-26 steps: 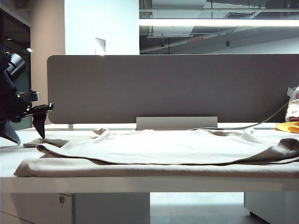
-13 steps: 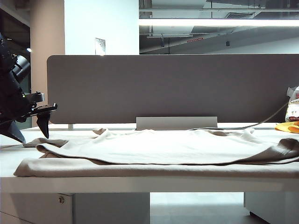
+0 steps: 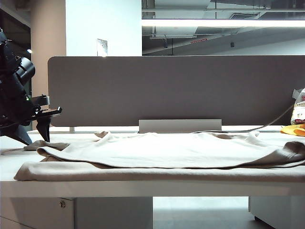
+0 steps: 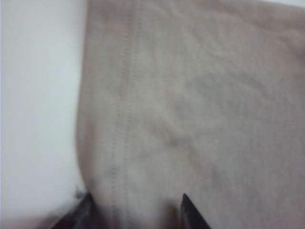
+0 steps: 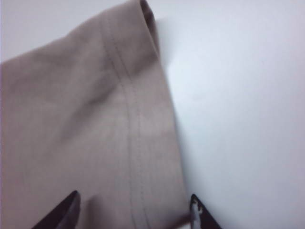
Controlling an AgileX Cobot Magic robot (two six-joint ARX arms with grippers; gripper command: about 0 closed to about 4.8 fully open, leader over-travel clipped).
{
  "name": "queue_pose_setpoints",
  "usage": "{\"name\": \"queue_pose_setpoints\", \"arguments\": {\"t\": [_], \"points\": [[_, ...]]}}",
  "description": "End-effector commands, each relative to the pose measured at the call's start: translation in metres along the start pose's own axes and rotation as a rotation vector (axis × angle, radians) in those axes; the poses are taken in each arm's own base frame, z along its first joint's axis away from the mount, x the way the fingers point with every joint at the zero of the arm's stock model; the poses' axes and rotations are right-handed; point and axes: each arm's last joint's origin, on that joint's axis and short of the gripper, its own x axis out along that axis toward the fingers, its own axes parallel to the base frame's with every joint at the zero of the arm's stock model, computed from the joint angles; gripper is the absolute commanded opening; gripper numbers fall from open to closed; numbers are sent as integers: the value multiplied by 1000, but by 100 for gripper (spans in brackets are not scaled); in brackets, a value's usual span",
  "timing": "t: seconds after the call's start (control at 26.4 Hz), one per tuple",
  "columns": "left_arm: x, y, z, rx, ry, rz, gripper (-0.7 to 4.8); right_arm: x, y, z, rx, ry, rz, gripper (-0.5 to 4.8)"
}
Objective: Fold the bottom side of the T-shirt horizontally towards the center, about one-third of the way, then fold the sleeve back towards the center, creating a straight line along the edge of the T-shirt, and finally fold the bottom of the T-shirt up towards the top, creating a neat rectangle.
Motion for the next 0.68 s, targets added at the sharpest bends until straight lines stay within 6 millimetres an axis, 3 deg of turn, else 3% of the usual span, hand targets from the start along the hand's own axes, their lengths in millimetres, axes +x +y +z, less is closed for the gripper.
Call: {"name": "queue_pose_setpoints", "arguments": {"t": [0.04,0.11,0.19,0.46,0.68], "points": [[2,-1,-3,6,23,-7,228,10,-4,-8,11,44,-14,245],[2,-2,-3,7,23,-8,165,11,-5,-9,12,50,-12,135],[2,-2,-3,8,21,-8,110,11,-5,-9,11,51,-10,79],[2,-5,-1,42,3,-14,-5,12,-4,-8,2,46,4,-1],[3,-11,0,67,-14,-26,-6,12,0,-6,-13,26,53,-1]]}}
